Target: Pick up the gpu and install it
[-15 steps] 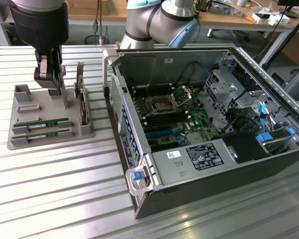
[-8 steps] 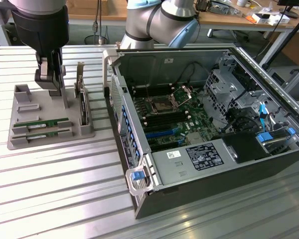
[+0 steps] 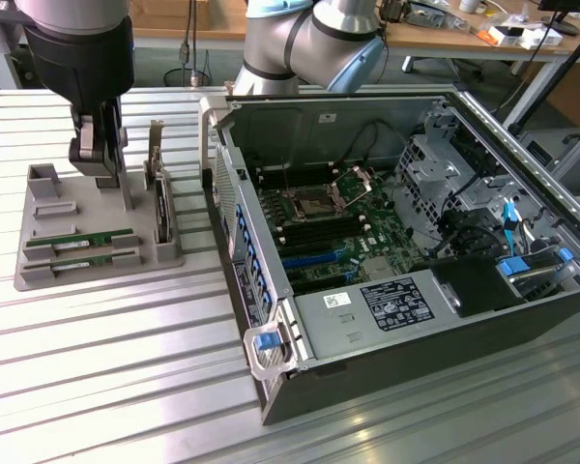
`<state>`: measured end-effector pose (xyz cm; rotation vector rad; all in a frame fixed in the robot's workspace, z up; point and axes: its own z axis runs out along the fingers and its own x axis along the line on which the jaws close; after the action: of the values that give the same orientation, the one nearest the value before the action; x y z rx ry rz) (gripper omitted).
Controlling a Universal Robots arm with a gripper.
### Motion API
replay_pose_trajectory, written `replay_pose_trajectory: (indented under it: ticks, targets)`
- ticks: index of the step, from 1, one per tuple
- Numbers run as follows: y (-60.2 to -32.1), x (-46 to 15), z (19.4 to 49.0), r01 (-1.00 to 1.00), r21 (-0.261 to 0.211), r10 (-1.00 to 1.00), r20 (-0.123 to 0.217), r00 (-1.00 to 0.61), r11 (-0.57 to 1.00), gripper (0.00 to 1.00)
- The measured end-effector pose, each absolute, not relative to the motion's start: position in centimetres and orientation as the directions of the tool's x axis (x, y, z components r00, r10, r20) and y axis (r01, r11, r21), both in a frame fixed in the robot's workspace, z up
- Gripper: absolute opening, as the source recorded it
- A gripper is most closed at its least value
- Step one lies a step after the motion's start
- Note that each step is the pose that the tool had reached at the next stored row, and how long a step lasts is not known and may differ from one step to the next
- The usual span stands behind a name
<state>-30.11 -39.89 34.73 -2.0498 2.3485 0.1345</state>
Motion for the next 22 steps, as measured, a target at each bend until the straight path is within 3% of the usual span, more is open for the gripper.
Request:
replay_pose_trajectory:
  ticks: [22]
  targets:
    - [-39.9,-30.11,33.76,-0.99,0.054,-0.986,-0.098,-0.137,0.132,0.3]
